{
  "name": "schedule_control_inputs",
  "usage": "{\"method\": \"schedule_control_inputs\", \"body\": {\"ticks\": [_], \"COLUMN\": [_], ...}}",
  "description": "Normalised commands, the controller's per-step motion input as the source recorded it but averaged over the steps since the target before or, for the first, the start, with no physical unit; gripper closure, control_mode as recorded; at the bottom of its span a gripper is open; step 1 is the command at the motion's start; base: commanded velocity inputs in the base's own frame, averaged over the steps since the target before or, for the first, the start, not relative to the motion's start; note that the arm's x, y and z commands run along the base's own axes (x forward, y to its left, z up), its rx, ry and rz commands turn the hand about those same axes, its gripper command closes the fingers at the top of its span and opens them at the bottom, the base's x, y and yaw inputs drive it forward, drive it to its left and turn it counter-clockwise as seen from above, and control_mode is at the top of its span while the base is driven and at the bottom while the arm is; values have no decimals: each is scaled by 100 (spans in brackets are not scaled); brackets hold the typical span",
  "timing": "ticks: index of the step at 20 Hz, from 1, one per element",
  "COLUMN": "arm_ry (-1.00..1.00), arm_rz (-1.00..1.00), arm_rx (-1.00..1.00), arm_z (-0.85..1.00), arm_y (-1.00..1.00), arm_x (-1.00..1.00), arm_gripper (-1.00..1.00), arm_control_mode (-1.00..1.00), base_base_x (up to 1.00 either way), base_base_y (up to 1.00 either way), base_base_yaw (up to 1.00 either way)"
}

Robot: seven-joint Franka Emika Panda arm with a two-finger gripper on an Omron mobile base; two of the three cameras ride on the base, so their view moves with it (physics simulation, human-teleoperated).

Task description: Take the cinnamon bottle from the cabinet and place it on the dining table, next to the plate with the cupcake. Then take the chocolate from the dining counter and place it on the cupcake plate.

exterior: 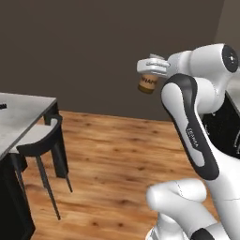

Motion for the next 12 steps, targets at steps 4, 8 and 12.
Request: {"method": "schedule_control_inputs", "body": {"ticks": [4,8,12], "arm_ry": [0,0,0], "arm_rz": [0,0,0], "arm_rx": [0,0,0], "arm_z": [0,0,0], "arm_y": [0,0,0], "arm_x": [0,0,0], "arm_gripper": [100,100,100], "arm_control_mode": [100,100,100], "base_base_x": [78,72,60], "base_base_y": [-87,-84,-77], "base_base_yaw": [10,11,12]}}
